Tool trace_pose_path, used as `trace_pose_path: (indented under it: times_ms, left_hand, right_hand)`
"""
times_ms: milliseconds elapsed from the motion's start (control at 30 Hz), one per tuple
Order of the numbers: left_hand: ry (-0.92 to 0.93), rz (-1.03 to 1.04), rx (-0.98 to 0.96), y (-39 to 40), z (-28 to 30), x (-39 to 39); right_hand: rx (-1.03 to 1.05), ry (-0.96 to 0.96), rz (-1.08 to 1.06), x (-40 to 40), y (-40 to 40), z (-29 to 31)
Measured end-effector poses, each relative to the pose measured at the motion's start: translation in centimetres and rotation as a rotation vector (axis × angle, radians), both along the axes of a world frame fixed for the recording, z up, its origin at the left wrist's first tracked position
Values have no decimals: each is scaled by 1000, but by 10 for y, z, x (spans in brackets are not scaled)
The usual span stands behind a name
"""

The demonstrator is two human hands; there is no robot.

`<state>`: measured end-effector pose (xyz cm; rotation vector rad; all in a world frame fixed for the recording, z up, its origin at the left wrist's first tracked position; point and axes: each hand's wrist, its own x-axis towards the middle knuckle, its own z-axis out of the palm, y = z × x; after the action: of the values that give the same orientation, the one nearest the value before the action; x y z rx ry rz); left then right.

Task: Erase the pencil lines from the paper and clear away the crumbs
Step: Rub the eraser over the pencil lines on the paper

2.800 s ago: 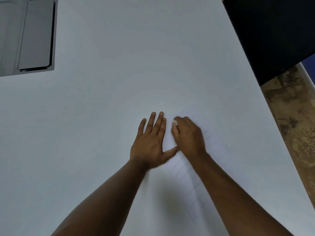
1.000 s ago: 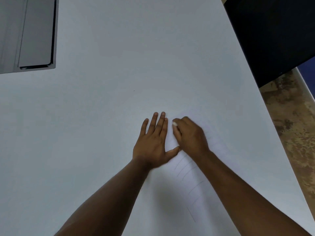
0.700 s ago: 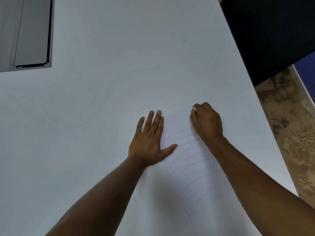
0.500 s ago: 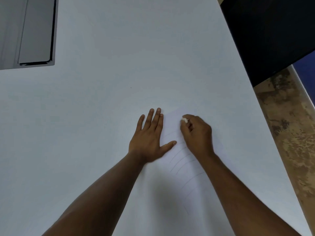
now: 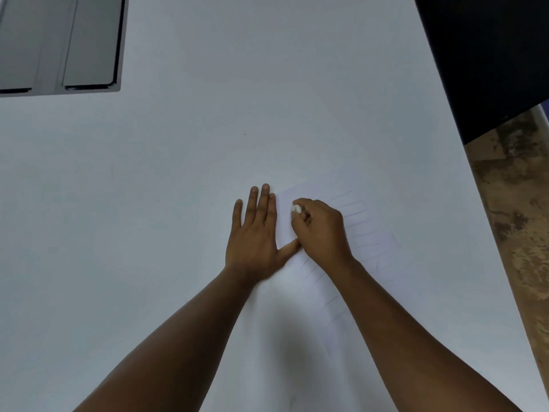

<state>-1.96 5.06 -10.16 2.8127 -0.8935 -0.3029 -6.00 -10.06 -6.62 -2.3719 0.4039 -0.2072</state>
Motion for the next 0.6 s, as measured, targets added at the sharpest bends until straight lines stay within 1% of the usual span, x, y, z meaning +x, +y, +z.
trace_pose_path:
  times_ms: [100,167,300,333,467,533,600]
  left_hand:
    - [3,-21,-17,2,-2,1]
    - [8,-21,-5,2,-1,1]
    - [9,15,-12,0,1,-2]
    - [5,17,-14,1,1,-2]
    - [-20,5,-61,2,-3,-1]
    - [-12,11,-71,2,-4,-1]
    - [-4,3,-47,2,-2,-1]
  right_hand:
    - [-52,30,95,5,14,-5]
    - [-113,27,107,5,14,-6]
    - [-216,24,-37,8,-6,-4]
    - [-222,28,-43,9,-5,-3]
    - [-144,26,134,4,21,-4]
    - [-138,24,163,2,22,-7]
    - [-198,21,152,3,16,-7]
